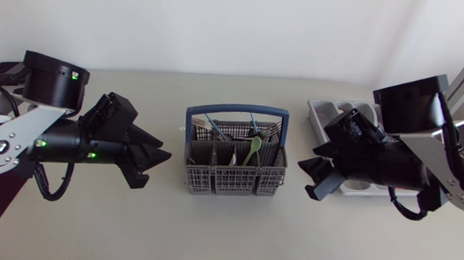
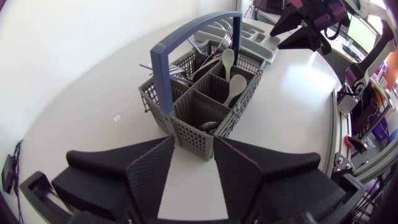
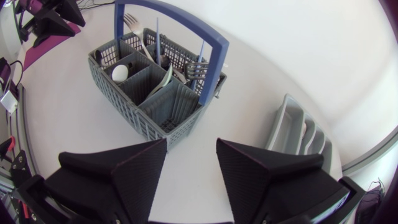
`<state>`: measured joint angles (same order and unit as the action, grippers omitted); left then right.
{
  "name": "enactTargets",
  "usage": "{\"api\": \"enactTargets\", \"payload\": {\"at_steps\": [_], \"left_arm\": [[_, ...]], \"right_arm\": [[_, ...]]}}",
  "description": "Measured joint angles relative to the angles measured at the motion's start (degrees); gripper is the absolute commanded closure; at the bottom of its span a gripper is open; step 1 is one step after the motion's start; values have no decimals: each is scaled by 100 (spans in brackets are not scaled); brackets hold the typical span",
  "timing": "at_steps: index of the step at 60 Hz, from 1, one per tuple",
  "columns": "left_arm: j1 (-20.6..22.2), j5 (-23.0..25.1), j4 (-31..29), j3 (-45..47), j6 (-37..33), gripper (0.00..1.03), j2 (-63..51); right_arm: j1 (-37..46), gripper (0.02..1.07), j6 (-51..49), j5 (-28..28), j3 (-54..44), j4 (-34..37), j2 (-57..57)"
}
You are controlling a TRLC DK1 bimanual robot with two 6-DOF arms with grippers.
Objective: Sort the cutlery from the basket into the organizer compartments.
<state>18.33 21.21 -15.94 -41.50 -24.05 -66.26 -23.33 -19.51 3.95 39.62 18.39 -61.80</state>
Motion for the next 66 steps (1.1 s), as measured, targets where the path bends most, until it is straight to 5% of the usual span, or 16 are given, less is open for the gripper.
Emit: {"api": "enactTargets", "payload": {"at_steps": [16, 42, 66], "left_arm": [[577, -188, -372, -98, 59, 53, 13], [1613, -221, -1941, -2277, 1742, 53, -1368], [1727, -223, -2240, -3023, 2269, 49, -2483]], "right_arm": [[-326, 37, 144, -149, -11, 138, 197], [-326, 37, 151, -166, -431, 245, 817], [-323, 35, 151, -166, -527, 247, 905]]}}
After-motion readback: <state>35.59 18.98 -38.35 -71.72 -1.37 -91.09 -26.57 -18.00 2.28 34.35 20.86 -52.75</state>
